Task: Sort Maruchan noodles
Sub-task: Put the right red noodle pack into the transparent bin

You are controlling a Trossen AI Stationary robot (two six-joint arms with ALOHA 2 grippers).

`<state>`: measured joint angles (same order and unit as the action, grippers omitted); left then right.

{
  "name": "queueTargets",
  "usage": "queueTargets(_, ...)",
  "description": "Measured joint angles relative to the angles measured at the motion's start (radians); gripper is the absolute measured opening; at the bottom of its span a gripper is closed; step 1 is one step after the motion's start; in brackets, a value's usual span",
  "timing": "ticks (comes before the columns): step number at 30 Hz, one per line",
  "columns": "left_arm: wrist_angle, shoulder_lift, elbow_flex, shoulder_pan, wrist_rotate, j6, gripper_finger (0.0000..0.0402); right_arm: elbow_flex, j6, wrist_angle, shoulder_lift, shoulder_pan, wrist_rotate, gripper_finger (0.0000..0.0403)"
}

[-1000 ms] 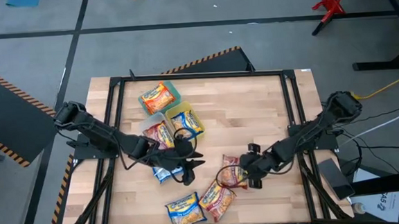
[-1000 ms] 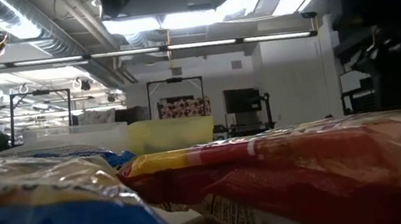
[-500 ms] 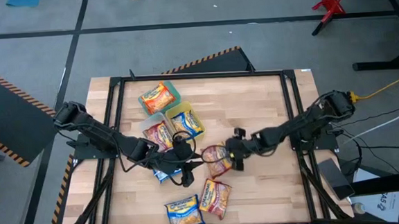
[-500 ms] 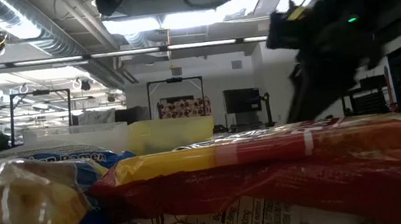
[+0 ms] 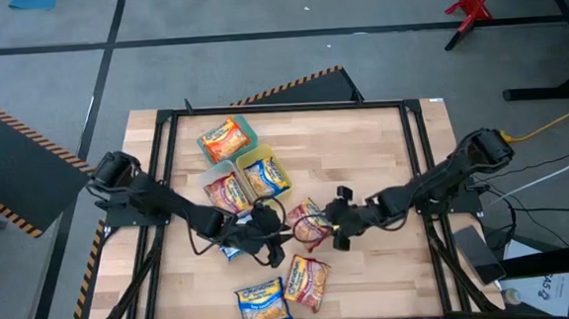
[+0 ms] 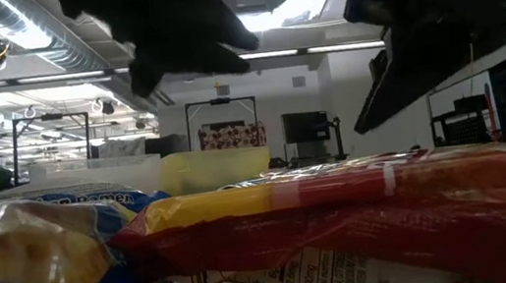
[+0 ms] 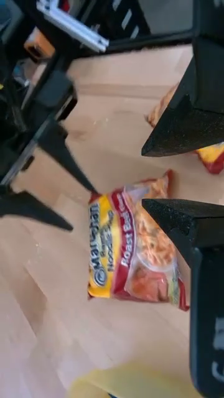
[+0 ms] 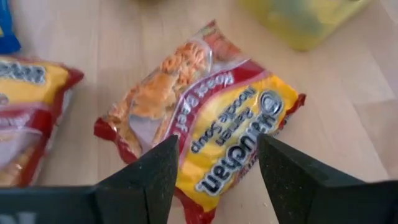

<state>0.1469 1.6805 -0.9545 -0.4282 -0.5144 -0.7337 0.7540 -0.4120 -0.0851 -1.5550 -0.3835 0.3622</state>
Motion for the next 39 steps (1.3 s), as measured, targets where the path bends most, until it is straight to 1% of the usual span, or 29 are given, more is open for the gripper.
queueTargets(5,0.02,0.047,0.003,0.022,-0.003,-0.049,0.0112,0.0,-0.006,0.048,-0.049,-0.008,0.02,0.0207)
queueTargets(7,0.026,0.062,0.003,0.03,-0.008,-0.087,0.0112,0.0,-0.008,0.039,-0.069,-0.007,0.028,0.0207)
queueTargets(11,0.021,0.081,0.002,0.033,-0.051,-0.16,0.0112,0.0,-0.036,0.034,-0.109,-0.009,0.038,0.0207)
queueTargets(13,-0.01,0.082,0.002,0.034,-0.076,-0.216,0.0112,0.003,-0.055,0.042,-0.127,-0.009,0.037,0.0207)
queueTargets(15,-0.037,0.082,0.002,0.04,-0.08,-0.268,0.0112,0.006,-0.059,0.055,-0.145,-0.009,0.038,0.0207)
queueTargets(23,-0.141,0.082,0.002,0.06,-0.08,-0.357,0.0112,0.005,-0.073,0.027,-0.156,-0.01,0.024,0.0207)
queueTargets(28,-0.148,0.082,0.002,0.079,-0.084,-0.388,0.0112,0.006,-0.109,-0.007,-0.155,-0.01,0.012,0.0207)
queueTargets(33,-0.147,0.082,0.002,0.098,-0.051,-0.387,0.0112,0.005,-0.109,-0.01,-0.156,-0.011,0.001,0.0207)
queueTargets(36,-0.147,0.082,0.002,0.1,-0.043,-0.386,0.0115,0.005,-0.109,-0.021,-0.156,-0.03,0.023,0.0207)
queueTargets(39,-0.146,0.082,0.002,0.099,-0.042,-0.385,0.0126,0.004,-0.115,-0.038,-0.157,-0.053,0.049,0.0207)
